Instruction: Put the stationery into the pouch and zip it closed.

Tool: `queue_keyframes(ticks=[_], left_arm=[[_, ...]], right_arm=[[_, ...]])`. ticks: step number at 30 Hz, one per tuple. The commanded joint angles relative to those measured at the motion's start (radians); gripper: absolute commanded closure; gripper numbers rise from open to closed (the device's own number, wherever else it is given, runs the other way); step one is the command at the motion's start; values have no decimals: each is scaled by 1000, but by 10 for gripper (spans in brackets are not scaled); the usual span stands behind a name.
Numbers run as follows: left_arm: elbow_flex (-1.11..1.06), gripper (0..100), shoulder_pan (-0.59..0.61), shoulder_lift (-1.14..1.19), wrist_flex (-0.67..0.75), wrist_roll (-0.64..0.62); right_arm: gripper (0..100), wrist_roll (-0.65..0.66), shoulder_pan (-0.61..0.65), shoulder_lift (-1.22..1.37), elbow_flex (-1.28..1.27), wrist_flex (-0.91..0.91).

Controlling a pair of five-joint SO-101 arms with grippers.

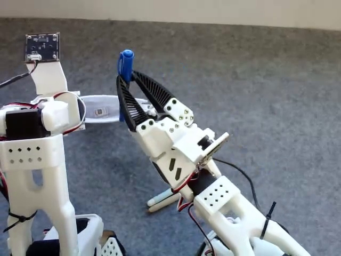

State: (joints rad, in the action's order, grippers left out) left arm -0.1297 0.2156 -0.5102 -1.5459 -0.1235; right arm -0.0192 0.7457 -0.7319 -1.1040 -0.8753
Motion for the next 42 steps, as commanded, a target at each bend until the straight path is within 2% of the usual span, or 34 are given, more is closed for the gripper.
queue_keyframes(ticks=[1,20,24,30,42], left_arm=[[-2,995,-4,13,14,-5],[-4,995,-1,12,12,-5],[-4,995,-1,12,12,-5],[-4,995,-1,12,12,-5],[-4,995,-1,12,15,-5]], right_arm=[[993,-5,-19,4,61,-27],[993,-3,-19,8,53,-108],[993,-3,-19,79,62,-114],[993,-3,-21,203,64,-260],[993,-3,-25,225,73,-268]])
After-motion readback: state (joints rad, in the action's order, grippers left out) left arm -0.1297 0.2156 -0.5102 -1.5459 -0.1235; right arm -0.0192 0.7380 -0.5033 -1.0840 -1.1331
